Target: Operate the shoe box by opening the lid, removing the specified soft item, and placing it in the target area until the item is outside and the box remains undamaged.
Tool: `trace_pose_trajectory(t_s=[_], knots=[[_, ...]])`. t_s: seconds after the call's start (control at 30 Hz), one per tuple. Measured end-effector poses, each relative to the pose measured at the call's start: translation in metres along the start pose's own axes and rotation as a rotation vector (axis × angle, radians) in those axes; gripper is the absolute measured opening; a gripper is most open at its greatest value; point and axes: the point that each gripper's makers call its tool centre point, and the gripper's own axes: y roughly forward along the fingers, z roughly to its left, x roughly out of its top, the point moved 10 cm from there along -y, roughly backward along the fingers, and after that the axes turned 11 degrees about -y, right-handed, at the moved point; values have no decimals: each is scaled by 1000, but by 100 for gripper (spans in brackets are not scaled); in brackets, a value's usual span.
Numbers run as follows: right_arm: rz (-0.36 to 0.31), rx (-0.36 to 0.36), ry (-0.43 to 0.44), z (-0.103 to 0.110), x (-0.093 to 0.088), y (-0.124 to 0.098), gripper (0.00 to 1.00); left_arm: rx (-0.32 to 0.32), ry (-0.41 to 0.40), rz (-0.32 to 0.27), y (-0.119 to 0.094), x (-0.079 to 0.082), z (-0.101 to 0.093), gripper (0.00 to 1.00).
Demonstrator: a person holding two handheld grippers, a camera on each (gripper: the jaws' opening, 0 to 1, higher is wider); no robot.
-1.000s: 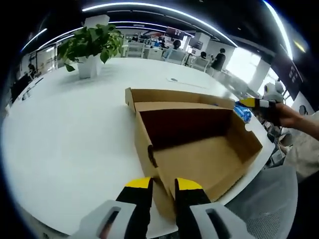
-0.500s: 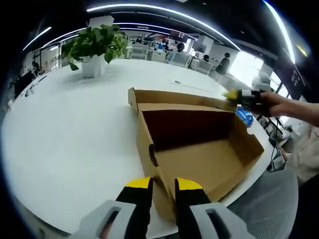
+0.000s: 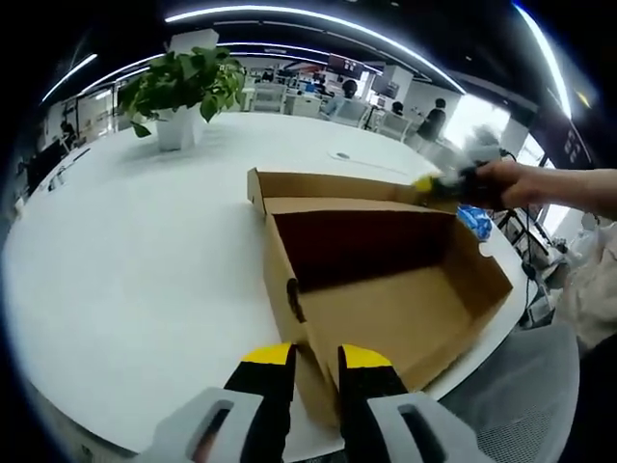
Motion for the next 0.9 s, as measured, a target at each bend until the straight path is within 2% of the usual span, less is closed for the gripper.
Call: trace_pose_trajectory(t_s=[0.13, 0.23, 0.47, 0.67, 0.9], knots=[[-6, -31, 14, -2, 3, -2, 1, 6, 8, 10, 1, 1, 0, 17], [-17, -34, -14, -5, 8, -6, 1, 12, 20, 20, 1, 2, -1, 17], [-32, -41, -30, -8, 4, -18, 1, 25, 24, 23, 2, 2, -3, 16], [-103, -52, -51, -12, 12, -31, 0, 45, 10, 27, 4, 2, -4, 16], [-191, -49, -81, -3, 18, -61, 0, 73, -1, 28, 5, 2, -4, 14]])
